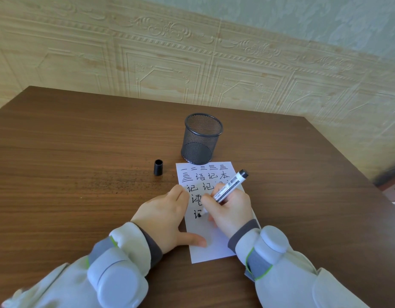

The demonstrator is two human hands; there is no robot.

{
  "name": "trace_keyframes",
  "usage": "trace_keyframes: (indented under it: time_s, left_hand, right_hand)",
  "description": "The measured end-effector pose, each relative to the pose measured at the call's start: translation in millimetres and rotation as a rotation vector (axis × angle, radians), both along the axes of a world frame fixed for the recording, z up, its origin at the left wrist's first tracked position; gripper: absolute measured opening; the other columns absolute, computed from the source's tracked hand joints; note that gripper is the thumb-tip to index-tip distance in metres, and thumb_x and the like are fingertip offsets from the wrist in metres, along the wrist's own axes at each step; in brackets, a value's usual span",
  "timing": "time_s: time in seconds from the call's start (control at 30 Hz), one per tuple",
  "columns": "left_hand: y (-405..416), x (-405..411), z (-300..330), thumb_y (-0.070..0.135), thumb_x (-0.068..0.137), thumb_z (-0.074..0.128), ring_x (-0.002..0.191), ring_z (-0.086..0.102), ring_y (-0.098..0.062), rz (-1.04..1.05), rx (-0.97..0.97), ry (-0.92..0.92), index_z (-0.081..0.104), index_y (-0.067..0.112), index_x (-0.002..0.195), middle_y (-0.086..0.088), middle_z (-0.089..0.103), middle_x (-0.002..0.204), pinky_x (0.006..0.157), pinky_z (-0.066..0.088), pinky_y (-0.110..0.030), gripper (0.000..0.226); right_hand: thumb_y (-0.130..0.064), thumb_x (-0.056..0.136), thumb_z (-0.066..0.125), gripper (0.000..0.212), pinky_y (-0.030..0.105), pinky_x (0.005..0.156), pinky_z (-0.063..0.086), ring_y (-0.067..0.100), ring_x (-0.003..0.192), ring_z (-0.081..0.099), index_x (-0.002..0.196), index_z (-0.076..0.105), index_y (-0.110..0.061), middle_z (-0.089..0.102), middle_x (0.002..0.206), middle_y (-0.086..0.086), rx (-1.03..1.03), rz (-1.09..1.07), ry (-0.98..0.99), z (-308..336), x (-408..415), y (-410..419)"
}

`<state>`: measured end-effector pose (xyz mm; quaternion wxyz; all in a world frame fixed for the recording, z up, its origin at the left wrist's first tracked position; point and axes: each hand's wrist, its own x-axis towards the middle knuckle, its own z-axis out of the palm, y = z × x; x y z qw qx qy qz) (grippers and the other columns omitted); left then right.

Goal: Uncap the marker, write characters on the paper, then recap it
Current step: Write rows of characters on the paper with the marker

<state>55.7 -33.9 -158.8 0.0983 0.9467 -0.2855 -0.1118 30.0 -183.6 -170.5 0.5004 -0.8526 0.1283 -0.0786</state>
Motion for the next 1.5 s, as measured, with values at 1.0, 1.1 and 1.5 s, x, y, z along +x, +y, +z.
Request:
trace_keyframes:
  time_s: [1.0,1.1,1.5]
  left_hand:
    - [2,0,4,0.077,0.064,0.056,0.079,0.04,-0.009,-0.009,-0.008,0.025,0.039,0.019,0.111,0.011,0.025,0.096,0.057,0.028,-0.022,0.077]
    - [2,0,4,0.077,0.063,0.056,0.077,0.038,-0.009,-0.003,-0.007,0.018,0.038,0.019,0.105,0.011,0.025,0.094,0.059,0.028,-0.022,0.074]
    - [1,-1,5,0.076,0.066,0.054,0.08,0.036,-0.008,-0.036,0.006,0.002,0.038,0.02,0.11,0.011,0.024,0.097,0.063,0.028,-0.021,0.073]
  right_hand:
    - [-0.006,0.083,0.061,0.026,0.019,0.038,0.041,0.009,0.033,0.045,0.058,0.053,-0.002,0.054,0.041,-0.001,0.104,-0.138,-0.042,2,0,-25]
    - [-0.007,0.084,0.063,0.026,0.016,0.036,0.038,0.005,0.032,0.048,0.06,0.055,-0.003,0.057,0.039,-0.004,0.133,-0.066,-0.028,2,0,-20]
    - [-0.013,0.086,0.065,0.027,0.015,0.038,0.038,0.008,0.035,0.051,0.06,0.057,-0.009,0.058,0.042,-0.003,0.114,-0.019,0.0,0,1,-19]
